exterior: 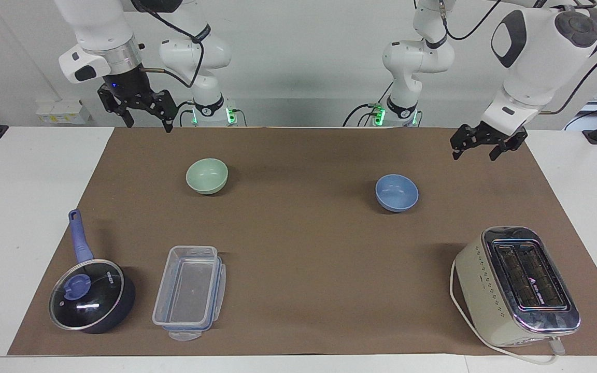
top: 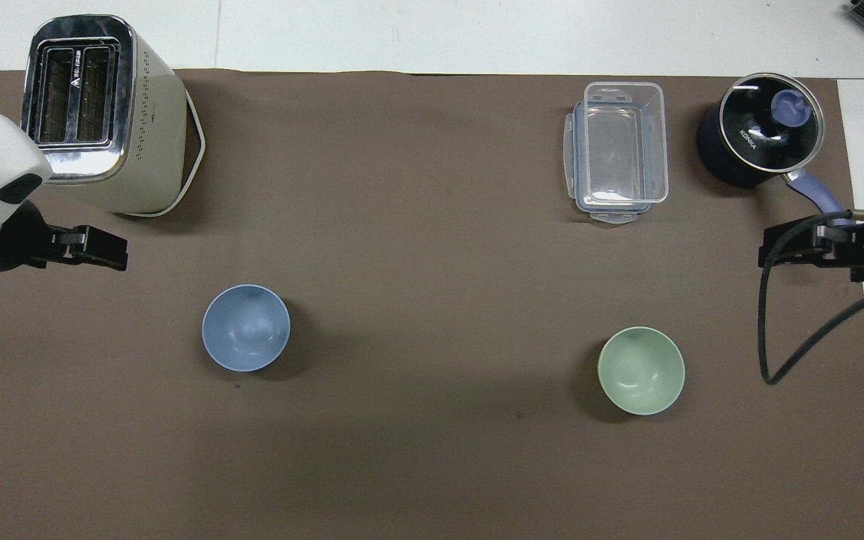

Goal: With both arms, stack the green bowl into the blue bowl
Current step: 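Reach the left gripper down to the rim of the blue bowl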

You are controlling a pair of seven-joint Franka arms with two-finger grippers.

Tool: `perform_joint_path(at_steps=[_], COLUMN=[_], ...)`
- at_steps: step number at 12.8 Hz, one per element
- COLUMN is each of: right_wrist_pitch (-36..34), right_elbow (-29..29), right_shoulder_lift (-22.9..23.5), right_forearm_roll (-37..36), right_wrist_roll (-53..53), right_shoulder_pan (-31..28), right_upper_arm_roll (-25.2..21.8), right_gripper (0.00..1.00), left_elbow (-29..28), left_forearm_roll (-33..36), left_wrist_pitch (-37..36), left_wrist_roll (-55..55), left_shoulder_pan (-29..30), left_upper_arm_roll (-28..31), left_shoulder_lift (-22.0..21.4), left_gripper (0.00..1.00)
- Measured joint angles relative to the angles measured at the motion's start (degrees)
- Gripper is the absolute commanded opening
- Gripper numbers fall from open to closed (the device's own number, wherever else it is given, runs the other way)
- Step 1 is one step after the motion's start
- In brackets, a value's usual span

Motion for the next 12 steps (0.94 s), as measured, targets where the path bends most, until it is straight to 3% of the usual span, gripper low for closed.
perform_joint_path(at_steps=[12], right_wrist_pitch=[-0.2], right_elbow=[0.0], right_shoulder_lift=[0.0], right_forearm_roll=[0.0], right_wrist_roll=[0.0], right_shoulder_pan=[0.5], right_upper_arm_roll=[0.1], right_gripper=[1.00], left_elbow=[-23.9], left_forearm_roll=[-4.9], left_wrist_pitch=[26.0], left_wrist_roll=[-0.8], left_shoulder_pan=[-3.8], left_upper_arm_roll=[-0.2], left_shoulder_lift=[1.0], left_gripper=[1.00])
